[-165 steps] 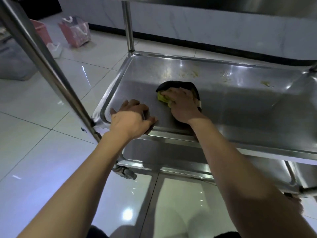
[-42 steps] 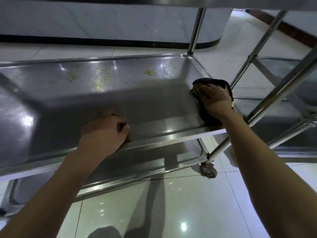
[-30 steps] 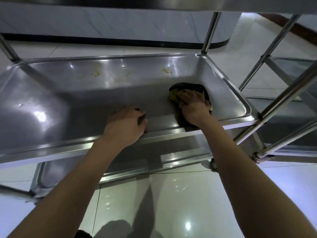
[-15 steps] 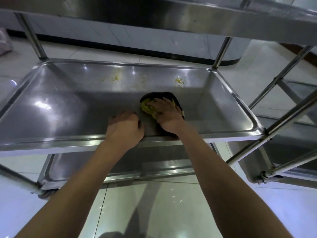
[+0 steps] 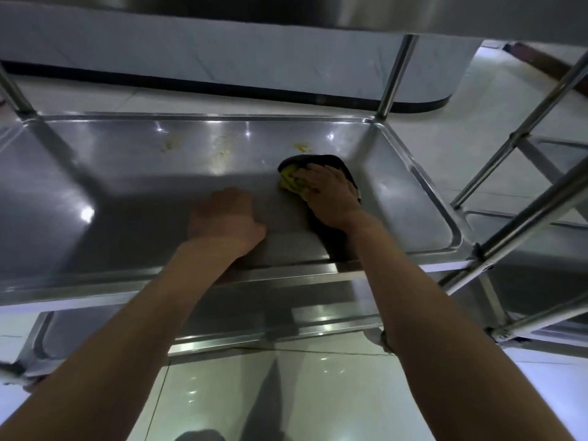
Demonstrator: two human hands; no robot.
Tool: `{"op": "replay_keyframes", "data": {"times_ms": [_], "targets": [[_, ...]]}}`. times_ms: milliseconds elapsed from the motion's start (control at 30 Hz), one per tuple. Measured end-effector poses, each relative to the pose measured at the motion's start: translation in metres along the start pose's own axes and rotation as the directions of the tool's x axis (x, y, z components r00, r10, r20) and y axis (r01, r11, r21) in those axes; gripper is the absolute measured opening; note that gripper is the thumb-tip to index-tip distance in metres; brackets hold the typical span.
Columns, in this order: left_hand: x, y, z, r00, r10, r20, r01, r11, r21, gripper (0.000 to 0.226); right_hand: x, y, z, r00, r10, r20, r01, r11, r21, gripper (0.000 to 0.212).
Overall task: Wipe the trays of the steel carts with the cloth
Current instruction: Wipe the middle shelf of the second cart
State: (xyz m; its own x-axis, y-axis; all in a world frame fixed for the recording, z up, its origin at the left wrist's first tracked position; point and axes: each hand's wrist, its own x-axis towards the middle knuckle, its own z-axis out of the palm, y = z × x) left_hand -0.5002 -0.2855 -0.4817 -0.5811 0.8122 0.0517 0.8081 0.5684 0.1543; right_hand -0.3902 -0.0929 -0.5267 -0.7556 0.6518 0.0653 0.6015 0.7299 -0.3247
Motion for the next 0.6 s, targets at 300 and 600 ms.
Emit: {"op": "replay_keyframes", "data": {"times_ms": [300,600], "targets": [[0.007,0.003,0.013,0.994,-0.061,-0.091,0.059,0.998,-0.026,0.048,-0.022,0.126,-0.064,0.966,0.149,-0.210,-0.177,0.976,-0.126,0.040],[-0.007,-0.030,0.024,0.997,0.078,0.019,-0.077,0.995,-0.067,0.047,-0.017,0.073,-0.041,0.983,0.085,-0.161,-0.103,0.989,-0.106,0.045]]}}
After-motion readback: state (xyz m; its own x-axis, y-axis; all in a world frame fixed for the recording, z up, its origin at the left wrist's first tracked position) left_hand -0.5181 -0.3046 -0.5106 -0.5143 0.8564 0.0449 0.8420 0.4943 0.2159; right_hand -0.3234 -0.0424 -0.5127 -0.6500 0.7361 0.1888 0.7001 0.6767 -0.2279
